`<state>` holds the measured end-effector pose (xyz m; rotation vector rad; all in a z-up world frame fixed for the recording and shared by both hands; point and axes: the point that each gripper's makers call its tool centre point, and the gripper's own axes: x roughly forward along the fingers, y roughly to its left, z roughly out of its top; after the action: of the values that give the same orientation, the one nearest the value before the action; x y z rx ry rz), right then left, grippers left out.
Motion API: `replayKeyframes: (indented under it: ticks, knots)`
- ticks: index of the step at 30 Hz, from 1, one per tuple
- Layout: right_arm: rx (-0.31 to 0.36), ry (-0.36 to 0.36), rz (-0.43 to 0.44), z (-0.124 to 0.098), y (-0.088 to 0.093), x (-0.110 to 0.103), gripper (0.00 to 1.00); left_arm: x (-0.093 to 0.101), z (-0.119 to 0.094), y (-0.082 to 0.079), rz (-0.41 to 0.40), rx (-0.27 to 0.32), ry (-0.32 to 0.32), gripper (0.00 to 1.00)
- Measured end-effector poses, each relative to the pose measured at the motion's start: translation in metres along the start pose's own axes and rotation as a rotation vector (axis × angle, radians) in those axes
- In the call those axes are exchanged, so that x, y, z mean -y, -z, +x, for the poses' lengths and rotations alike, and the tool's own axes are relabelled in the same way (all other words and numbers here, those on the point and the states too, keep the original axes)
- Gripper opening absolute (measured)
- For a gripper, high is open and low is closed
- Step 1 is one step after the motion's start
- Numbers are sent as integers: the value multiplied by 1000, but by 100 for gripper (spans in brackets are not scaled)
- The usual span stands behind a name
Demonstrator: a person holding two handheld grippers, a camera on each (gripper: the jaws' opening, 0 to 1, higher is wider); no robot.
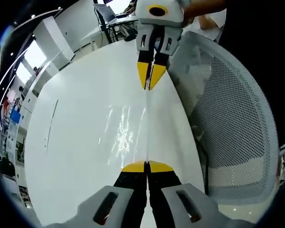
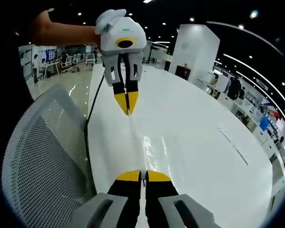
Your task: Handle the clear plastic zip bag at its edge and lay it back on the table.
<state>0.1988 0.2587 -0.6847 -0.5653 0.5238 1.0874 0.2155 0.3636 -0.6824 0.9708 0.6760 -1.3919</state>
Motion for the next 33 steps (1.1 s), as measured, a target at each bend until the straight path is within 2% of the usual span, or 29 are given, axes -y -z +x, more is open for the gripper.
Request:
replayKeyframes:
  ticks: [18,33]
  knots:
    - [-5,2,4,-2,1,-1,0,-2,1,-3,5,8,-9,0]
    - [-15,15,19,-8,8,3,0,-7,-3,-15,30,38,-48,0]
